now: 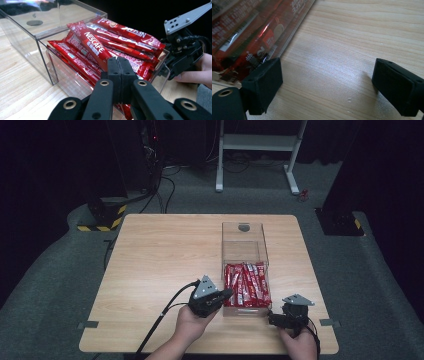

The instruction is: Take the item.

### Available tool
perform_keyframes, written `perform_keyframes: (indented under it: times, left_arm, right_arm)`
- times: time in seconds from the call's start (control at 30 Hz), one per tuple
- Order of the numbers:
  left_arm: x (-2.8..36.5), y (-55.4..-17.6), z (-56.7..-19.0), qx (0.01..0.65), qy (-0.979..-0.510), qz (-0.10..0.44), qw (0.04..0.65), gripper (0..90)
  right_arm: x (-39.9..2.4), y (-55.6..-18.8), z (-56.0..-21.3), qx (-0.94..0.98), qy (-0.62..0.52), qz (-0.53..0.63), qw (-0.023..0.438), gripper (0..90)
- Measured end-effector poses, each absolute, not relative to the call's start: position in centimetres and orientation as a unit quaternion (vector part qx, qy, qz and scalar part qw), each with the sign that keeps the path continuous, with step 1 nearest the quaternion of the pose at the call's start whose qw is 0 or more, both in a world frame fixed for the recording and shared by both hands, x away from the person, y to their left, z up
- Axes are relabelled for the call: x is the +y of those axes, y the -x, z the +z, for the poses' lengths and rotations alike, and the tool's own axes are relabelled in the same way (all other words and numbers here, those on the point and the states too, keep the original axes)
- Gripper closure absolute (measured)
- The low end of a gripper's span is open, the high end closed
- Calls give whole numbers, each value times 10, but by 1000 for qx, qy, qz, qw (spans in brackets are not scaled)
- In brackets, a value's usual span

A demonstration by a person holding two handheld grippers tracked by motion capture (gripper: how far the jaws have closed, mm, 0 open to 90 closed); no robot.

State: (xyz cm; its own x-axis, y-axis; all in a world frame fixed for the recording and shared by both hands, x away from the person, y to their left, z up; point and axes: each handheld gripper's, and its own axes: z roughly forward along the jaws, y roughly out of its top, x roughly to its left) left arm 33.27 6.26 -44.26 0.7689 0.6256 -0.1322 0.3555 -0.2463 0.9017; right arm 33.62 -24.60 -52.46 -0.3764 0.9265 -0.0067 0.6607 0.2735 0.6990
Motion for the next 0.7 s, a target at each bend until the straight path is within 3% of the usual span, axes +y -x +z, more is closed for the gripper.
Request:
perform_keyframes:
  times: [0.7]
  left_arm:
    - [89, -330, -440, 314, -762, 131, 551, 895]
  right_arm:
    - [-246, -336, -525, 770, -514, 312, 213, 99]
